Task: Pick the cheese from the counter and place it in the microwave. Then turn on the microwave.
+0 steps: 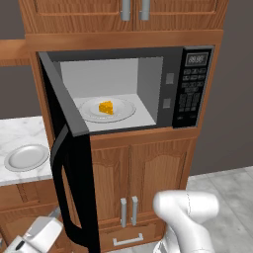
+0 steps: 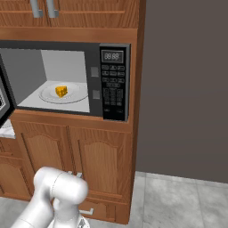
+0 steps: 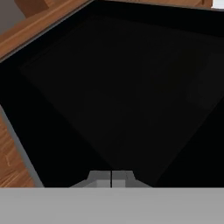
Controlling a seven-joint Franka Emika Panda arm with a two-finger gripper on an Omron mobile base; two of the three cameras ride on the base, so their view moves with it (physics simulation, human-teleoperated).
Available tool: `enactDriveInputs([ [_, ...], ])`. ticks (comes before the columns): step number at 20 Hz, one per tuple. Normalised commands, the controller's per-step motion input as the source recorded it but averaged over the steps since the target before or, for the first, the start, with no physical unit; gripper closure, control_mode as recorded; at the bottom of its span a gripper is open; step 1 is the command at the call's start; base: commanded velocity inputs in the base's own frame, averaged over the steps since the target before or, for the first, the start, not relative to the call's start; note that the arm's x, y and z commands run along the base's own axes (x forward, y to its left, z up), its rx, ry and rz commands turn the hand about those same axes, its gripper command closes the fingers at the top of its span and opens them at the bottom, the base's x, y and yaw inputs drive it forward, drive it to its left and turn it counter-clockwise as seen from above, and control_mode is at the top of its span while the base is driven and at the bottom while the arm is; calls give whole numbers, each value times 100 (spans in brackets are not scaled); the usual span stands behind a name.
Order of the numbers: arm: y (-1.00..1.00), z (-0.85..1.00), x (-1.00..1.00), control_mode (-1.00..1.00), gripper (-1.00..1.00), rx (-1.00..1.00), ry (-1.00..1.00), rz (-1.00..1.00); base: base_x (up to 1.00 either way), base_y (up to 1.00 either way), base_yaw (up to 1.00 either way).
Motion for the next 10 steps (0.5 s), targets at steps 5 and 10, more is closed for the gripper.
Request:
enactDriveInputs([
  [5,-20,12,-3,-100,100,0,0,-3,0,0,0],
  [10,-19,11,-2,-100,100,0,0,-3,0,0,0],
])
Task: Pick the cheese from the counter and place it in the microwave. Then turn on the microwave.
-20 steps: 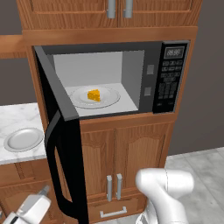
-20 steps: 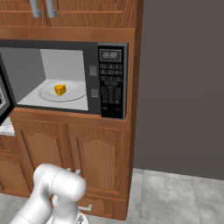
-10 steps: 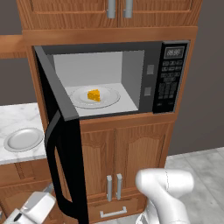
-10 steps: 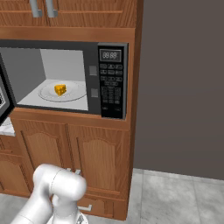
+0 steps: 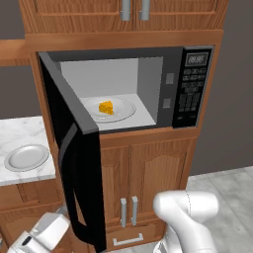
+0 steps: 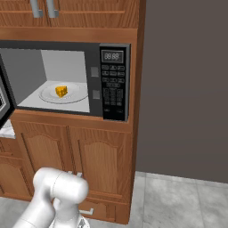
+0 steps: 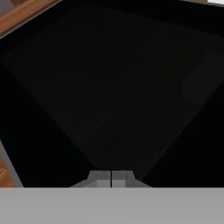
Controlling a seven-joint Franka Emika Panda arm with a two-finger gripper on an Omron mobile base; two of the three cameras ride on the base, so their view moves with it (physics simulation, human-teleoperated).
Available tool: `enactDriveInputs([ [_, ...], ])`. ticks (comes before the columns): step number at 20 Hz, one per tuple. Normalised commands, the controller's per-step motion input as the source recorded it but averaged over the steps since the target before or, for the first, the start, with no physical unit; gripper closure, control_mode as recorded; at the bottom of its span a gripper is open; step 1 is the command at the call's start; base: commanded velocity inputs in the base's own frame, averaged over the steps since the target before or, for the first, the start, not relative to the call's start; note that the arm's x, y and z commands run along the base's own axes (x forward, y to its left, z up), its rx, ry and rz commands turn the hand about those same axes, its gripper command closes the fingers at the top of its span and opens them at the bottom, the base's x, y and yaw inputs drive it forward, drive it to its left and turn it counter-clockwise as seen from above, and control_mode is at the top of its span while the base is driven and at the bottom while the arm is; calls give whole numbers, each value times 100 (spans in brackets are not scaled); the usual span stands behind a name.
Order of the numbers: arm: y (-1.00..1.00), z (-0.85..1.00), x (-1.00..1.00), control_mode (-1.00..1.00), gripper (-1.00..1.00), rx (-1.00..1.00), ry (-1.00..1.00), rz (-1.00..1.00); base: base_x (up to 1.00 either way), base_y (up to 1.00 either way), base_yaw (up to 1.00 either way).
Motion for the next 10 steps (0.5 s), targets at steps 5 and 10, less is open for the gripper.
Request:
enactDriveInputs([
  [5,-17,12,-1,-100,100,0,0,-2,0,0,0],
  [10,-20,12,0,-100,100,0,0,-2,0,0,0],
])
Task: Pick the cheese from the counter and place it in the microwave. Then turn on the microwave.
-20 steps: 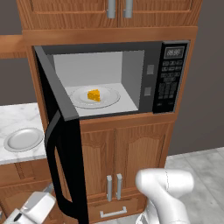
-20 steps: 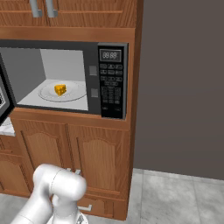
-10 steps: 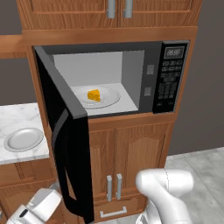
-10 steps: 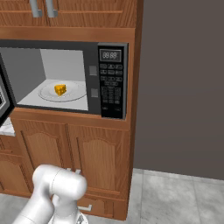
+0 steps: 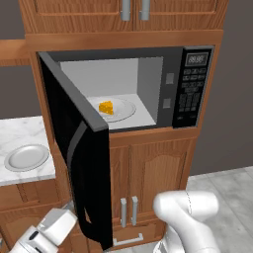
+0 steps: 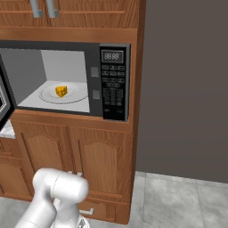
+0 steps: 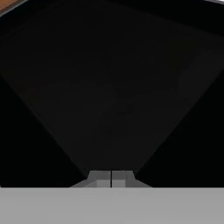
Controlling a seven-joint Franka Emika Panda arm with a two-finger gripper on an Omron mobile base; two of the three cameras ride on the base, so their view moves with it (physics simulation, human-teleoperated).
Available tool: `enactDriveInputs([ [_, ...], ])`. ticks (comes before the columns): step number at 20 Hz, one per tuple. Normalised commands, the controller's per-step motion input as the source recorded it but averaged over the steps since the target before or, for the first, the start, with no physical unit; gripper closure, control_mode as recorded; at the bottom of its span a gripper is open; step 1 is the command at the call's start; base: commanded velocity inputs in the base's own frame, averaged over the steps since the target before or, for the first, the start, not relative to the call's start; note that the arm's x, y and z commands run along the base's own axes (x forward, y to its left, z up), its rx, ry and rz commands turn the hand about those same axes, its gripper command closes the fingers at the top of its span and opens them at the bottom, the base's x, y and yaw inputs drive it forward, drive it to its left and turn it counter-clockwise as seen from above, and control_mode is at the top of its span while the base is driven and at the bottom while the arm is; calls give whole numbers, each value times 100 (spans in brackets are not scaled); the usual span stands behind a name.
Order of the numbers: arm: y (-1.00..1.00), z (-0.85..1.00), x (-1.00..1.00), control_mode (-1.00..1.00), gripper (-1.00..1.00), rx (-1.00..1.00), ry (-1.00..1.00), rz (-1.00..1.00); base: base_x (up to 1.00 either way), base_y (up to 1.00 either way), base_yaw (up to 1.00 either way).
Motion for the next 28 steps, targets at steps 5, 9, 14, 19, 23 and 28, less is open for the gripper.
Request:
enactDriveInputs([
  [5,-25,7,0,-100,100,0,0,-2,0,0,0],
  [9,-29,1,0,-100,100,2,0,-2,0,0,0],
  [14,-32,0,0,-100,100,2,0,-1,0,0,0],
  [19,-25,0,0,-100,100,3,0,0,0,0,0],
  [23,-24,4,0,-100,100,3,0,0,0,0,0],
  [28,-14,19,0,-100,100,2,0,0,0,0,0],
])
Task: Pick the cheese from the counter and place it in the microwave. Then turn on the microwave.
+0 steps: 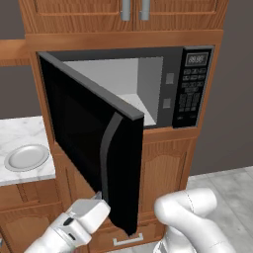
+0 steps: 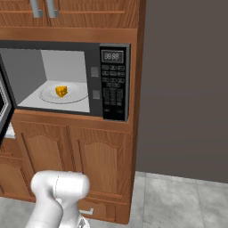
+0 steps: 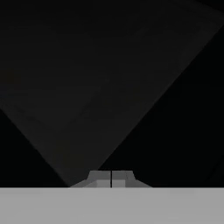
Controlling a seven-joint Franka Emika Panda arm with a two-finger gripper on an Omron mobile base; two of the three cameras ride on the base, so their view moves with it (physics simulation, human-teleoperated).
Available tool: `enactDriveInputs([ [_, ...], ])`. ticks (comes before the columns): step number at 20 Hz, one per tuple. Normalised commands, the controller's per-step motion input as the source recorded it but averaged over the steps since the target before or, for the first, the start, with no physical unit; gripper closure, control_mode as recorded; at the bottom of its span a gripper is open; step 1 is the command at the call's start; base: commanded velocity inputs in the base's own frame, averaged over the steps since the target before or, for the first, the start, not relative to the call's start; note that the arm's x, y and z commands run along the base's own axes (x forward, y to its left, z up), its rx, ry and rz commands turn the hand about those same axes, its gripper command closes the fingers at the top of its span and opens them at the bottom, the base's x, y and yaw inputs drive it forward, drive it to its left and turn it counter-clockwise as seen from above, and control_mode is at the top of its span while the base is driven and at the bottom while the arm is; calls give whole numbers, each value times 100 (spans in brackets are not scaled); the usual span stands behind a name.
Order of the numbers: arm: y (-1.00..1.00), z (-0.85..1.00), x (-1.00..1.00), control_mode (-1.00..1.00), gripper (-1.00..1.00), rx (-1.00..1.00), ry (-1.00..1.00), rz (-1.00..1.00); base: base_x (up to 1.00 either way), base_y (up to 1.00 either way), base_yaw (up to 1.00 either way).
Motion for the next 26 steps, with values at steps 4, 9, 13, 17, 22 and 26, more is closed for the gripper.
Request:
enactDriveInputs([
  [4,-13,23,0,-100,100,2,0,0,0,0,0],
  [9,-17,22,0,-100,100,2,0,0,0,0,0],
  [13,-20,21,0,-100,100,2,0,0,0,0,0],
  [17,-22,20,0,-100,100,2,0,0,0,0,0],
  [22,-26,16,2,-100,100,2,0,0,0,0,0],
  [26,-27,12,7,-100,100,2,0,0,0,0,0],
])
